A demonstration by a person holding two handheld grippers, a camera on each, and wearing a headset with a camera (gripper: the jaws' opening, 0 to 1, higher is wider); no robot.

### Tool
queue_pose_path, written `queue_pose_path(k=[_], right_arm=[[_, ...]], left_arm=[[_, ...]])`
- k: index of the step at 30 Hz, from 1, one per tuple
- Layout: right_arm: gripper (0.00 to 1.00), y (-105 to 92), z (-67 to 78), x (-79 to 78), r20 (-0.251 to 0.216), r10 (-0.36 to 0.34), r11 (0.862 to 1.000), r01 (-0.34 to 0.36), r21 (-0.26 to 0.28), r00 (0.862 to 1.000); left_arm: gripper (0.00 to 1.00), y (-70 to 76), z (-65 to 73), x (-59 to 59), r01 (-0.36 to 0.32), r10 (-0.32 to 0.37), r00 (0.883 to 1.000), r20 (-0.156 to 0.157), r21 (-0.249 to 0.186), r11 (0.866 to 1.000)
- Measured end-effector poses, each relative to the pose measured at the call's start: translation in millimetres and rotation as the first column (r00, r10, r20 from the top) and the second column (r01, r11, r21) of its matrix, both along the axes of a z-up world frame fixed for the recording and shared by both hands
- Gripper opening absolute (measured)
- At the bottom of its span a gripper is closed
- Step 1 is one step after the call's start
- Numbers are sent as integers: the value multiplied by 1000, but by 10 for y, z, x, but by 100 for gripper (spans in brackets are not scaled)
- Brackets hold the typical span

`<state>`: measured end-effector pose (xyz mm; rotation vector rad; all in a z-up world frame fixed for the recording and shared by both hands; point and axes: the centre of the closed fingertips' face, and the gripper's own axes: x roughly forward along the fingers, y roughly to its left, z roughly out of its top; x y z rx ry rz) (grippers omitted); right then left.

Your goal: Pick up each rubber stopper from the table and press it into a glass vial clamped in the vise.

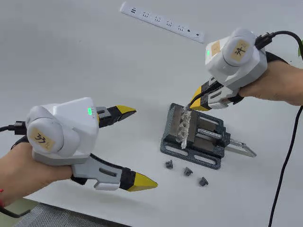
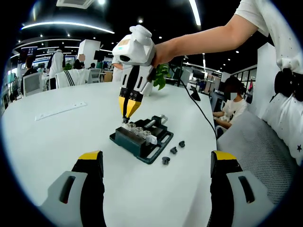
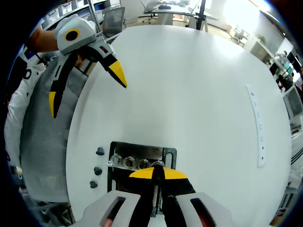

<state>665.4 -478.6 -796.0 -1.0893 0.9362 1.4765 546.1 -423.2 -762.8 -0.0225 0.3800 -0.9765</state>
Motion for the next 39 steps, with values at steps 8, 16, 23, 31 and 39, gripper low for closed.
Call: queue_pose_path(k=[8,16,23,31,39], right_arm=[[1,3,-6,14,22,43,999,-42,-19,999],[0,10,-20,13,2,41,999,-41,-35,999],[0,4,-26,2,4,48,997,-48,-64,999],[0,10,-37,-8,-9,32,996,-33,-77,999],[0,7,-51,-5,-12,41,995,-42,-93,999]], left_arm=[[93,4,18,27,-4,4,1000,4,-5,1000],[93,9,15,49,-4,4,1000,7,-7,1000],[93,3,26,61,-8,8,1000,8,-13,1000],[92,-11,45,58,-9,9,1000,9,-16,1000],[92,-20,56,65,-9,9,1000,9,-17,1000]])
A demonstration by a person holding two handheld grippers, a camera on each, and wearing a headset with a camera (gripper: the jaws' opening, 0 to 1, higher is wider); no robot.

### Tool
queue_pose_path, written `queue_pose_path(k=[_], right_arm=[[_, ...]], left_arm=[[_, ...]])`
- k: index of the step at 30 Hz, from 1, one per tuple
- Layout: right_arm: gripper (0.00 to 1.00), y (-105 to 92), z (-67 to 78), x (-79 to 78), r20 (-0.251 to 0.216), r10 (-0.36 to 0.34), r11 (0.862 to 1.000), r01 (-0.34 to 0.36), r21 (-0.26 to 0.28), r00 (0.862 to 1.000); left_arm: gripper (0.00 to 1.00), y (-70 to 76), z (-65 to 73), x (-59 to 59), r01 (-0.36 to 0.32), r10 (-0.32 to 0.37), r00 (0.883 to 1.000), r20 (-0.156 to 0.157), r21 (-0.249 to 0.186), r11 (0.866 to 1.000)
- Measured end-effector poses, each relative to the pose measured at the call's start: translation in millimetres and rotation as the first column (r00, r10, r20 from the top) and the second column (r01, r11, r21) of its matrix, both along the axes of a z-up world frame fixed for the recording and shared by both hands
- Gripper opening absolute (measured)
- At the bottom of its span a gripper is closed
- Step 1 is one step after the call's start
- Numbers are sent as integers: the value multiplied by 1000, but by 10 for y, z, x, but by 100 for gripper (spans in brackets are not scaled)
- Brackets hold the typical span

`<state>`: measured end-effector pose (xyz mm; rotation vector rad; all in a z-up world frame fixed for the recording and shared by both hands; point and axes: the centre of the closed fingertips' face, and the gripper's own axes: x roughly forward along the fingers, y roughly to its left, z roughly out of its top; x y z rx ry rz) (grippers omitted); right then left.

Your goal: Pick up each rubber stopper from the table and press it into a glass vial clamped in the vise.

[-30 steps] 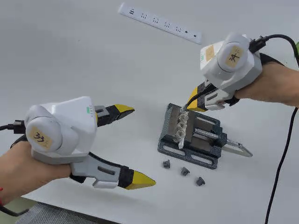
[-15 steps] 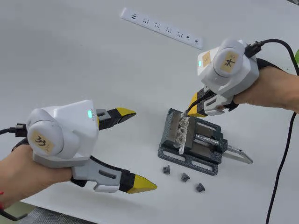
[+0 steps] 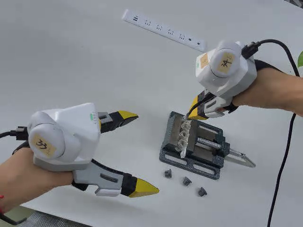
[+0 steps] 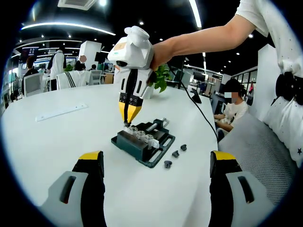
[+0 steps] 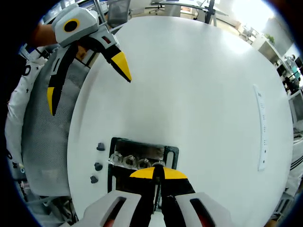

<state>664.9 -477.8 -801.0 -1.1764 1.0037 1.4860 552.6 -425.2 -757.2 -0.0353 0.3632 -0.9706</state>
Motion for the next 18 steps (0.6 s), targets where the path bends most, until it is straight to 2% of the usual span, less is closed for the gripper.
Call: queue_pose_path(k=[10,18], right_arm=[[0,4,-11,-8,6,15,1000,-15,13,1000],[0,12,-20,2,8,36,999,-36,-11,999]], left_arm=[[92,1,-9,-4,1,-1,1000,-3,1,1000],[92,-13,6,9,4,-4,1000,0,0,1000]])
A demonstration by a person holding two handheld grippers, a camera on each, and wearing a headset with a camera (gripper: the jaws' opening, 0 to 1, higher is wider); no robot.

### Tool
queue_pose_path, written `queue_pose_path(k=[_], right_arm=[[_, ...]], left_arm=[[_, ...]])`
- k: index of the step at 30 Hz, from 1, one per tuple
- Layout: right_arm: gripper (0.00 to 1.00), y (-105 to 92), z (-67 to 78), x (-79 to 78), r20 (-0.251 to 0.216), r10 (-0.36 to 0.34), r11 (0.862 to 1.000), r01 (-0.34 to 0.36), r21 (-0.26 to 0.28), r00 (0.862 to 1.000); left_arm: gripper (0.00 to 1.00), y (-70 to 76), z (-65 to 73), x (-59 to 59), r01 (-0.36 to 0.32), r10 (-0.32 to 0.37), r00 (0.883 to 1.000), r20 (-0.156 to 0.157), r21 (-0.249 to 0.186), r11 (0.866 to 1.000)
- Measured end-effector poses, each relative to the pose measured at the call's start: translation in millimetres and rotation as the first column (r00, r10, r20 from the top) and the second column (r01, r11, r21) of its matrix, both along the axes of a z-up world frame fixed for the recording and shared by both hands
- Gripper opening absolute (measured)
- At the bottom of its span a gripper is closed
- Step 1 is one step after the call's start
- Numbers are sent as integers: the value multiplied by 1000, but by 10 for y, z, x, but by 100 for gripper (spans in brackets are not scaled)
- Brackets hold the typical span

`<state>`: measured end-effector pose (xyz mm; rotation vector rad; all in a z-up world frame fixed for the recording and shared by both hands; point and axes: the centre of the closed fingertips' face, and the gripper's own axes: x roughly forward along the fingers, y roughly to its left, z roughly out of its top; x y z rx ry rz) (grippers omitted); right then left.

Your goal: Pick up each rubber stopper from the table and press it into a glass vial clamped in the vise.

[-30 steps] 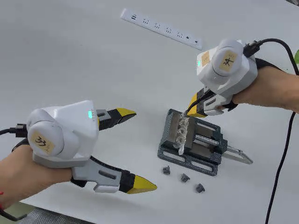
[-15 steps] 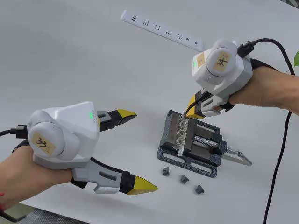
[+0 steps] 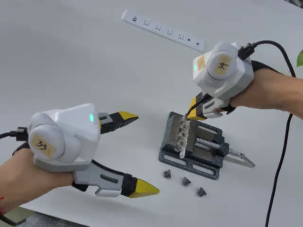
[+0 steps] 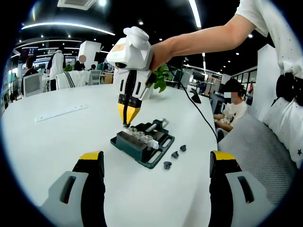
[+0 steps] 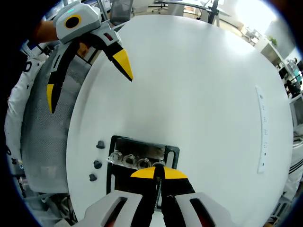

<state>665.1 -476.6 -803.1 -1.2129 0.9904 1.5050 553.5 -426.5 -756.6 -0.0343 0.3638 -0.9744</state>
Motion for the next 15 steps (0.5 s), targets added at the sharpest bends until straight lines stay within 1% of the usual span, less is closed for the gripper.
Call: queue_pose_path(k=[5,7,9,12,15], right_arm=[[0,-14,-1,-11,11,20,1000,-20,-14,1000],[0,-15,1,-10,9,13,1000,-13,-17,1000],[0,-11,2,-8,12,22,1000,-21,-21,1000],[0,-7,3,-5,19,24,1000,-24,-16,1000],[0,1,-3,-16,39,39,999,-38,-13,998]], left_arm=[[91,-4,8,9,0,0,1000,2,1,1000],[91,-6,13,12,0,0,1000,4,0,1000],[91,-8,23,13,-1,1,1000,6,0,1000],[91,-7,29,11,-3,3,1000,7,0,1000],[91,-7,28,8,-3,3,1000,8,1,1000]])
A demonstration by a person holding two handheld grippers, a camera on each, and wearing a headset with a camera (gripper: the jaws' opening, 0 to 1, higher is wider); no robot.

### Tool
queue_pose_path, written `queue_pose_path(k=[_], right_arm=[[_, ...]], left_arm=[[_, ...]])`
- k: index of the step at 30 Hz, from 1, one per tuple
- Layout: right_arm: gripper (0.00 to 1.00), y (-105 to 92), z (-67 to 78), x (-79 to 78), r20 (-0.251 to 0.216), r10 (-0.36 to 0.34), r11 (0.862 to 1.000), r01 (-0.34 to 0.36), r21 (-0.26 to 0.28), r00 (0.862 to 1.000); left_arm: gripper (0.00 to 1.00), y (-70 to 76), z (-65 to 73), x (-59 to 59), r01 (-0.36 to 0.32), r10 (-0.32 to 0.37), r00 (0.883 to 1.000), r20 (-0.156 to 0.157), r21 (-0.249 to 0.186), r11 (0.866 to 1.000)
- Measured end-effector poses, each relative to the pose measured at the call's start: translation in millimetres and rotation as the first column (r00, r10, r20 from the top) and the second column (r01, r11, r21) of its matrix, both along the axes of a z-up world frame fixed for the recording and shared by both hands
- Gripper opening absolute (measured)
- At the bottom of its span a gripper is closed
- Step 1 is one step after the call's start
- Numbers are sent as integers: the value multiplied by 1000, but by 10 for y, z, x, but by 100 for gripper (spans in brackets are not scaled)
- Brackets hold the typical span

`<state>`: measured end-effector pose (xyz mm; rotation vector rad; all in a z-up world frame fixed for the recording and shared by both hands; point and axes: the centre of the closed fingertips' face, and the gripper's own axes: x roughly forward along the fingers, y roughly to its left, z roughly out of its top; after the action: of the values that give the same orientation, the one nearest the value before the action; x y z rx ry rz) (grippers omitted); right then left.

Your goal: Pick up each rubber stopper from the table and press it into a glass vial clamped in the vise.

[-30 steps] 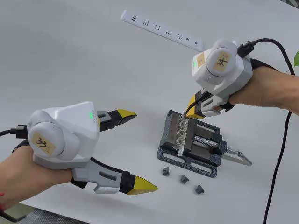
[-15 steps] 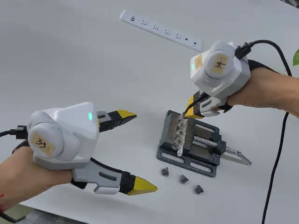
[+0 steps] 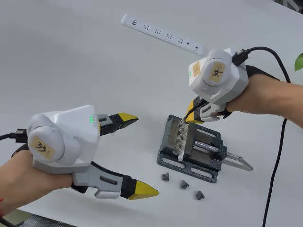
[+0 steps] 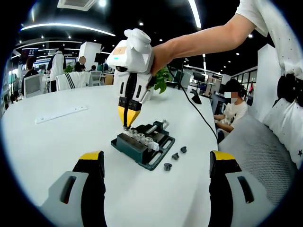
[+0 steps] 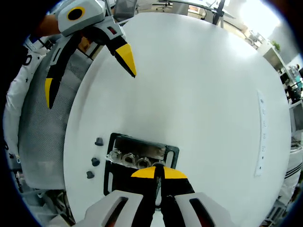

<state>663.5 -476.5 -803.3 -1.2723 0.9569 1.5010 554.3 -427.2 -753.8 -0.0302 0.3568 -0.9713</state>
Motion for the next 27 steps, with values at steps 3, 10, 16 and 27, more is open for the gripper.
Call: queue_pose_path(k=[3,10,16,27], right_arm=[[0,11,-1,-16,24,19,1000,-19,-18,1000],[0,2,31,17,16,-29,1000,29,-7,999],[0,21,31,24,32,-52,999,51,9,998],[0,-8,35,-7,18,-101,989,99,106,995]], left_arm=[[91,-9,19,1,-1,1,1000,4,-2,1000],[91,-20,94,-4,-1,1,1000,6,-16,1000],[91,-6,147,-17,3,-3,1000,12,7,1000],[91,37,183,-69,-12,11,1000,16,33,999]])
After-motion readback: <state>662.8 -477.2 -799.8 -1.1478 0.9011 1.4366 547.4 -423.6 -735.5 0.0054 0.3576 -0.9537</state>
